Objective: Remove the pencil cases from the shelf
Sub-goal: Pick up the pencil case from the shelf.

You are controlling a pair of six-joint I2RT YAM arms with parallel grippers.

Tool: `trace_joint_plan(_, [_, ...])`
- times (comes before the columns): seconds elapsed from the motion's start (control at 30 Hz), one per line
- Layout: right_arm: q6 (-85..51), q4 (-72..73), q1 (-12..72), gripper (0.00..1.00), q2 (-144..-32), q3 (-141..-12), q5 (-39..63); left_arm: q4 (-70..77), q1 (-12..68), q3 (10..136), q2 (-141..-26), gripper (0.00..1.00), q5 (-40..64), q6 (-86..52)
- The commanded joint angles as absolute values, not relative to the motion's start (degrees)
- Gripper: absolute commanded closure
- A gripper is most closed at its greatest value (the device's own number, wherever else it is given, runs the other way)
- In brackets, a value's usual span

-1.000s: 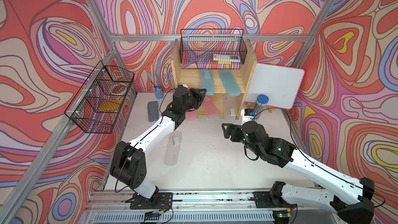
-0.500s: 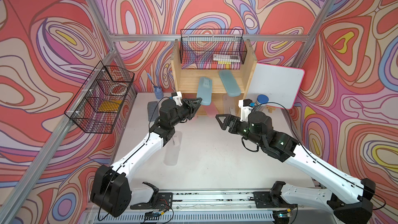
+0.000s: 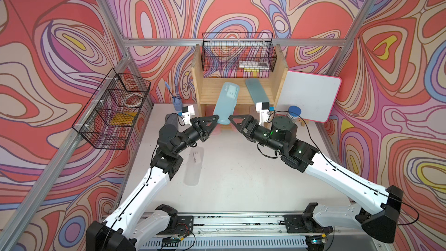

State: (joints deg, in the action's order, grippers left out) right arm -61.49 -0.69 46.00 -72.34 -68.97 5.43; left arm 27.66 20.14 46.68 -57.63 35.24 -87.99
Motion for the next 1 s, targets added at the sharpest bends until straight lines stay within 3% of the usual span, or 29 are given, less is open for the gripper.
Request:
trace_joint_plan(0.0, [-64.8, 4.1, 45.4, 0.15, -73.0, -71.6, 7.0, 35.4, 19.8, 45.7, -55.7, 1.0, 38.9, -89.7])
trace_joint_plan(0.33, [-67.5, 5.7, 44.2, 0.23, -73.0, -71.7, 5.5, 42.8, 19.7, 42.8, -53.1, 1.0, 41.0, -93.8])
trace_joint_plan(0.63, [-68.2, 8.9, 43.5, 0.36, -74.9, -73.0, 5.7, 46.2, 19.8, 41.8, -52.5, 1.0, 44.7, -96.2])
trace_joint_plan(0.97, [-70.5, 12.3, 42.2, 0.67, -76.9, -73.2, 7.8, 45.6, 19.8, 40.2, -51.2, 1.0, 45.5, -96.0])
